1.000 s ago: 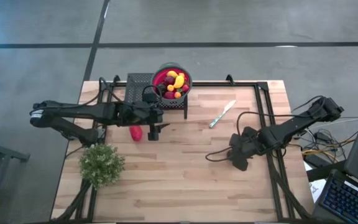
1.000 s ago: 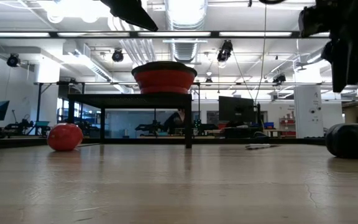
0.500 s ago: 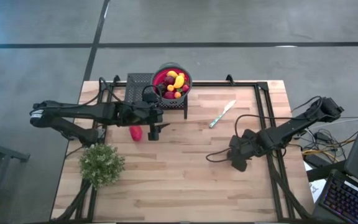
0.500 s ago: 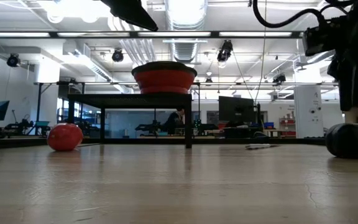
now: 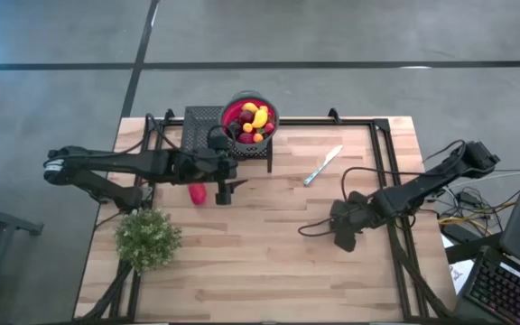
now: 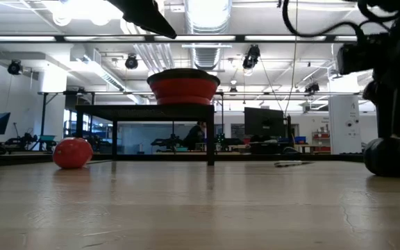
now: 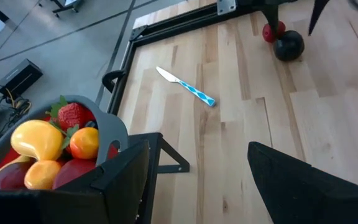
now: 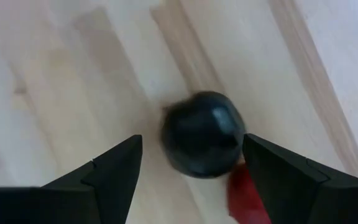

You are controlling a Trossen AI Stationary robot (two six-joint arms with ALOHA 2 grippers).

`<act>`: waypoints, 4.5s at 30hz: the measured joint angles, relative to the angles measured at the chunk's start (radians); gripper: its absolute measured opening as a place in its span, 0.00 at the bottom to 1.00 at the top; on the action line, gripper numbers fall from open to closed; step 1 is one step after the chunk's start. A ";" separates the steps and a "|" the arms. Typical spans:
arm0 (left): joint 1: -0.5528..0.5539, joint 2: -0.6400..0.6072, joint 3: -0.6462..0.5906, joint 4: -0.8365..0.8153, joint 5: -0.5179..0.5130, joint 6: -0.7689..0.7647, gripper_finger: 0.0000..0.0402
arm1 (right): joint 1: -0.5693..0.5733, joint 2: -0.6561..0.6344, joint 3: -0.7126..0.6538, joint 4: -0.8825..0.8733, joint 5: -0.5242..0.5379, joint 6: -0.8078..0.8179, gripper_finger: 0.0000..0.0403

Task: Pick & Place Fruit
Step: Put the black plum into the red gray strainer bowl on the shelf

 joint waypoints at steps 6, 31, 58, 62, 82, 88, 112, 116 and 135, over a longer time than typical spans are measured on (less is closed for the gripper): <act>0.000 0.000 -0.016 0.027 0.000 0.002 0.70 | -0.022 0.000 -0.080 0.084 0.005 0.030 0.72; 0.000 0.000 -0.018 0.031 0.000 0.008 0.70 | -0.048 -0.001 -0.230 0.305 0.011 0.049 0.64; 0.000 0.000 -0.018 0.031 0.000 0.077 0.70 | -0.068 0.000 -0.125 0.349 -0.026 -0.028 0.67; 0.000 0.000 -0.018 0.030 0.000 0.162 0.70 | -0.109 -0.001 -0.059 0.356 -0.066 -0.114 0.63; 0.000 -0.001 -0.018 0.155 -0.101 0.545 0.69 | -0.331 -0.002 0.258 0.463 -0.178 -0.515 0.63; 0.002 0.006 -0.019 0.270 -0.108 0.615 0.69 | -0.386 -0.002 0.324 0.523 -0.182 -0.627 0.68; 0.002 0.132 -0.020 0.619 -0.096 0.927 0.88 | -0.476 0.013 0.411 0.682 -0.253 -0.780 0.63; 0.002 0.136 -0.020 0.706 -0.073 1.013 0.88 | -0.476 0.018 0.411 0.757 -0.255 -0.794 0.62; -0.013 0.137 -0.020 0.801 -0.018 1.238 0.88 | -0.475 0.158 0.530 0.848 -0.260 -0.843 0.63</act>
